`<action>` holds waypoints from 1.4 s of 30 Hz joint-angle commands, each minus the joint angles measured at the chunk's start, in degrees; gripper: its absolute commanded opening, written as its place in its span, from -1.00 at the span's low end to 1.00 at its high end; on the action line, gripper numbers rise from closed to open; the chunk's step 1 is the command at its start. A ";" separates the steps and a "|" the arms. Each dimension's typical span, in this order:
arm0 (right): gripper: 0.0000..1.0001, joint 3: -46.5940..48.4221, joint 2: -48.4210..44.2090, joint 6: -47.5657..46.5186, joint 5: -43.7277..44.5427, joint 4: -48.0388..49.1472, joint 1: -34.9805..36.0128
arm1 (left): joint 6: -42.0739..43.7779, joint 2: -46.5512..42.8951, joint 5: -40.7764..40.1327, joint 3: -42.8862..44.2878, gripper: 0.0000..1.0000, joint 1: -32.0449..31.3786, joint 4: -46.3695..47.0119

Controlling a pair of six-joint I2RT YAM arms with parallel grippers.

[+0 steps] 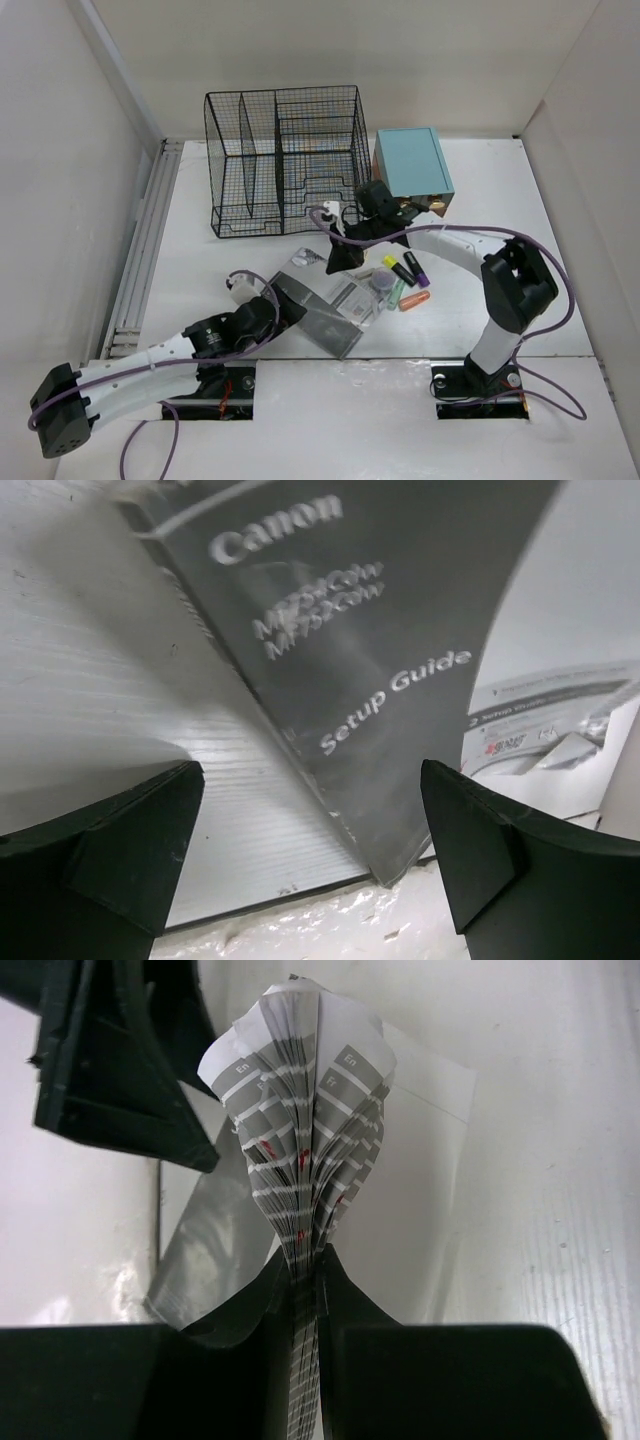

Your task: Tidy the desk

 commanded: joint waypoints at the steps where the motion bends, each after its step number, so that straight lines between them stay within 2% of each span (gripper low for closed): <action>1: -1.00 3.50 -1.97 -2.39 -13.29 -3.82 -1.24 | -0.04 0.22 -0.10 -1.39 0.80 -0.10 0.38; 5: -1.00 4.12 -1.36 -5.12 -19.45 -7.42 -3.69 | 2.15 0.75 -0.10 -1.92 0.80 -0.10 5.46; 8: -1.00 6.05 0.65 -10.47 -24.63 -13.21 -4.32 | 3.82 0.13 -0.10 -4.29 0.70 -0.10 12.40; 13: -1.00 11.32 5.67 -24.88 -28.70 -31.75 -4.32 | 8.83 -2.24 1.04 -8.16 0.47 -0.10 23.83; 15: -1.00 12.64 7.77 -30.94 -29.23 -35.80 -4.32 | 9.63 -3.90 1.74 -9.39 0.30 -0.10 27.88; 16: -1.00 13.43 8.31 -32.18 -29.75 -38.43 -4.32 | 10.68 -3.91 2.35 -9.39 0.09 -0.10 28.85; 19: -1.00 14.05 9.54 -36.32 -29.76 -41.43 -4.32 | 13.05 -5.92 2.97 -9.92 -0.36 -0.10 31.49; 20: -1.00 14.66 9.54 -36.32 -29.76 -42.05 -4.32 | 13.06 -5.93 3.49 -9.92 -0.65 -0.10 31.49; 22: -1.00 14.66 10.16 -36.94 -29.06 -42.06 -4.32 | 14.90 -8.38 4.46 -9.92 -1.00 -0.10 33.16; 23: -1.00 14.66 10.16 -36.94 -29.05 -42.06 -4.32 | 15.69 -9.17 4.99 -9.92 -1.00 -0.10 33.16; 24: -0.92 14.66 10.16 -36.94 -28.01 -42.06 -4.32 | 16.30 -10.14 4.99 -9.92 -1.00 -0.10 33.16; 26: -0.34 15.98 8.67 -36.94 -24.86 -42.06 -4.32 | 17.71 -13.30 4.99 -7.38 -1.00 -0.10 30.80; 27: -0.13 15.98 7.97 -36.94 -23.27 -40.49 -4.32 | 18.41 -14.44 4.30 -6.24 -1.00 -0.10 29.05; 28: 0.00 15.98 6.83 -29.37 -21.17 -36.82 -4.32 | 19.03 -16.46 3.42 -2.92 -1.00 -0.10 24.16; 29: 0.04 14.33 2.38 -24.59 -15.14 -32.08 -4.32 | 20.69 -17.35 1.15 -0.98 -1.00 -0.10 21.59; 30: 0.19 12.22 -0.80 -18.63 -9.86 -19.42 -3.62 | 21.84 -18.14 -0.09 1.05 -1.00 -0.10 19.30; 31: 0.26 8.03 -4.31 -12.48 -3.89 -14.68 -2.66 | 22.72 -18.76 -1.41 3.24 -1.00 -0.10 14.40; 32: 0.34 6.24 -10.78 -10.85 2.26 -10.98 -1.43 | 23.77 -19.37 -4.38 7.61 -1.00 -0.10 12.35; 33: 0.47 5.10 -13.20 -9.44 14.85 -5.90 1.28 | 26.39 -19.38 -5.72 9.92 -1.00 -0.10 10.59; 35: 0.60 5.08 -15.93 -8.82 20.67 -5.24 1.31 | 28.87 -18.16 -10.88 16.84 -1.00 -0.10 6.12; 36: 0.60 5.61 -17.34 -7.77 26.00 -4.71 1.31 | 30.01 -17.28 -12.65 19.23 -1.00 -0.10 5.05; 38: 0.60 4.92 -18.92 -7.76 30.86 -1.99 0.09 | 33.95 -15.00 -16.43 24.07 -1.00 -0.10 3.38; 39: 0.63 4.21 -21.11 -6.89 33.58 -0.33 -0.44 | 35.02 -12.11 -20.80 29.14 -1.00 -0.10 1.80; 40: 0.86 4.21 -22.09 -6.88 37.00 1.52 -1.58 | 36.51 -10.52 -22.76 31.71 -1.00 -0.10 1.79; 41: 1.00 3.51 -23.14 -6.88 37.91 2.32 -2.37 | 37.74 -8.76 -25.04 34.44 -1.00 -0.10 0.57; 42: 1.00 2.81 -24.20 -6.10 38.79 3.02 -3.17 | 37.76 -4.22 -27.41 41.42 -1.00 -0.10 -3.45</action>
